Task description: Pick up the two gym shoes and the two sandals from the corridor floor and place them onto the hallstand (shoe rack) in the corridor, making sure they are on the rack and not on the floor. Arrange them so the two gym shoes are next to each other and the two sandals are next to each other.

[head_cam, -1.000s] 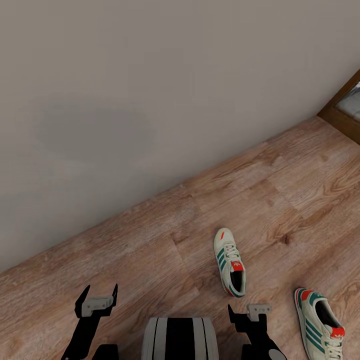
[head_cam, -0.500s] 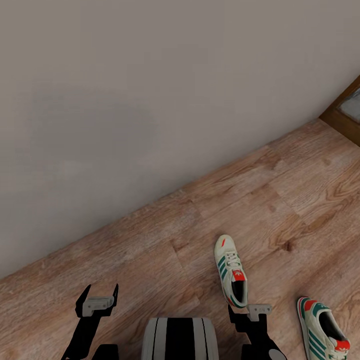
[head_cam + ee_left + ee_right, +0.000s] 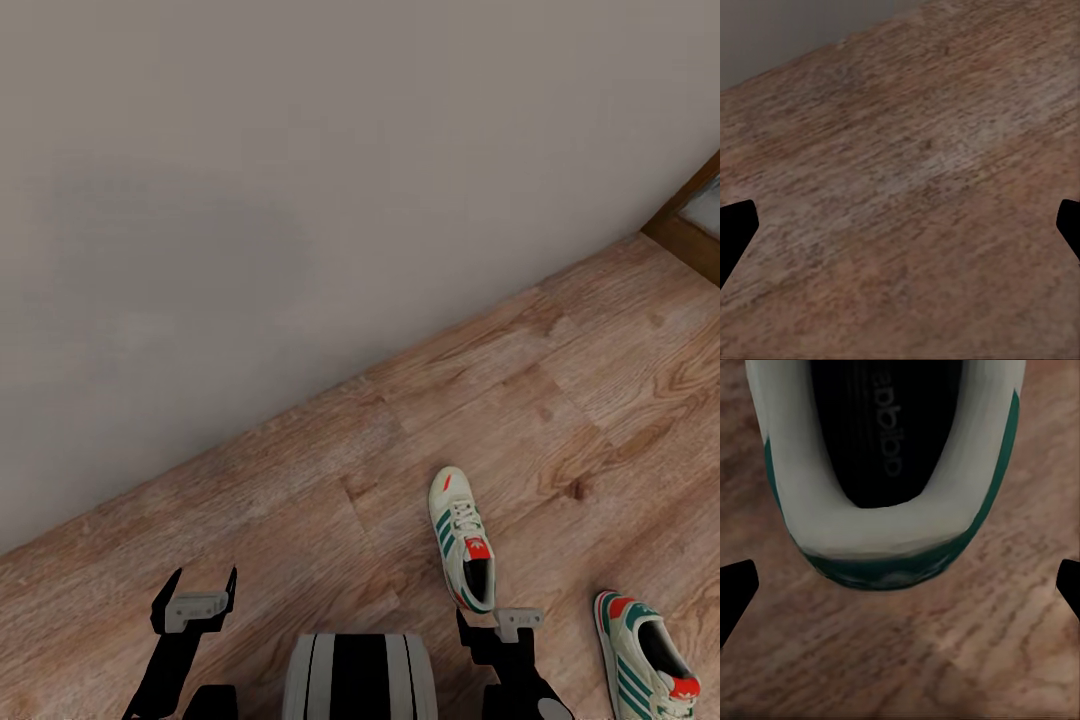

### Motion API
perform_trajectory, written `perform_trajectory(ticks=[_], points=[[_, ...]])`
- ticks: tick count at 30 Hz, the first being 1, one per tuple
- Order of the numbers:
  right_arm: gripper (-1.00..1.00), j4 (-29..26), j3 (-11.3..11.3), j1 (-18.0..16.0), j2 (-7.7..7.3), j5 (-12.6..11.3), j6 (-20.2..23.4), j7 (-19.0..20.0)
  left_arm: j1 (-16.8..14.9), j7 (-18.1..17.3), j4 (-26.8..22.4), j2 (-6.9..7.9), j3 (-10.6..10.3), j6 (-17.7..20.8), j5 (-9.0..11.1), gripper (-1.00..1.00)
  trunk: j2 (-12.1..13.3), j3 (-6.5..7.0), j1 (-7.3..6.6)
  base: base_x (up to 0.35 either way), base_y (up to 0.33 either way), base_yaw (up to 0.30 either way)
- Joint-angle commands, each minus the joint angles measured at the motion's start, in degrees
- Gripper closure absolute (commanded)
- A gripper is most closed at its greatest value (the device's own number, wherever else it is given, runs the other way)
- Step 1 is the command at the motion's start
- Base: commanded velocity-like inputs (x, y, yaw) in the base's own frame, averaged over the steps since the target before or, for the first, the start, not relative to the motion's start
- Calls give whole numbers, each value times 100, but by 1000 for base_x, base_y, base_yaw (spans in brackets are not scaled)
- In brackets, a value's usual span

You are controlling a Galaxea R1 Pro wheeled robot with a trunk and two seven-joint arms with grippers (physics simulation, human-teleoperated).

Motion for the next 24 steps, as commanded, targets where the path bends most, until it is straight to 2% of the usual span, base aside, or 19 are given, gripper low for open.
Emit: perform_trajectory(ticks=[1, 14, 24], points=[[-100, 3, -5, -1, 2, 1, -18, 10, -2, -1, 2, -1, 5, -16, -12, -100, -2, -25, 2, 0, 0, 0], [-100, 2, -5, -1, 11, 2, -18, 6, -2, -2, -4, 3, 4, -16, -12, -100, -20, -390, 35, 0, 0, 0], [-100, -1, -5, -1, 7, 3, -17, 8, -2, 3, -17, 2, 4, -16, -12, -100, -20, -466, 35, 0, 0, 0]])
